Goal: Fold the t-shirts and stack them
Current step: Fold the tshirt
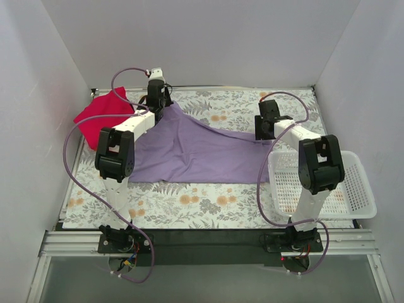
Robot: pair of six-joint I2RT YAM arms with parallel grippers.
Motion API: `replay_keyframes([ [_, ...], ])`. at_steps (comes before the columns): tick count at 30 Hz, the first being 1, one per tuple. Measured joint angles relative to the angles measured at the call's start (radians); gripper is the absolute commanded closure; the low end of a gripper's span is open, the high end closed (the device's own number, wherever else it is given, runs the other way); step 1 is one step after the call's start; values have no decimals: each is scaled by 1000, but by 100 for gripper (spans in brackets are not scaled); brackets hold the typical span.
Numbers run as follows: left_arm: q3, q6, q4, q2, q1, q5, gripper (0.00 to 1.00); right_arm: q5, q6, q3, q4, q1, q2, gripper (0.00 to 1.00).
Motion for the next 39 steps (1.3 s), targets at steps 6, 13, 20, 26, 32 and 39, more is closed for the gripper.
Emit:
replay_keyframes([
  [6, 0, 0, -1, 0, 0, 3, 100, -45, -11, 19, -11, -24, 64, 57],
  [13, 0, 2, -1, 0, 0, 3, 100, -69, -12, 32, -24, -39, 86, 57],
  [20, 0, 2, -1, 0, 0, 3, 100, -71, -12, 37, -45, -46, 87, 60],
  [26, 0, 2, -1, 0, 0, 3, 100, -76, -16, 42, -51, -50, 92, 85],
  [32, -1, 2, 0, 0, 0, 1, 100, -89, -21, 54, -54, -50, 99, 99],
  [39, -74, 3, 30, -40, 0, -27, 100, -89, -28, 78, -72, -54, 99, 99],
])
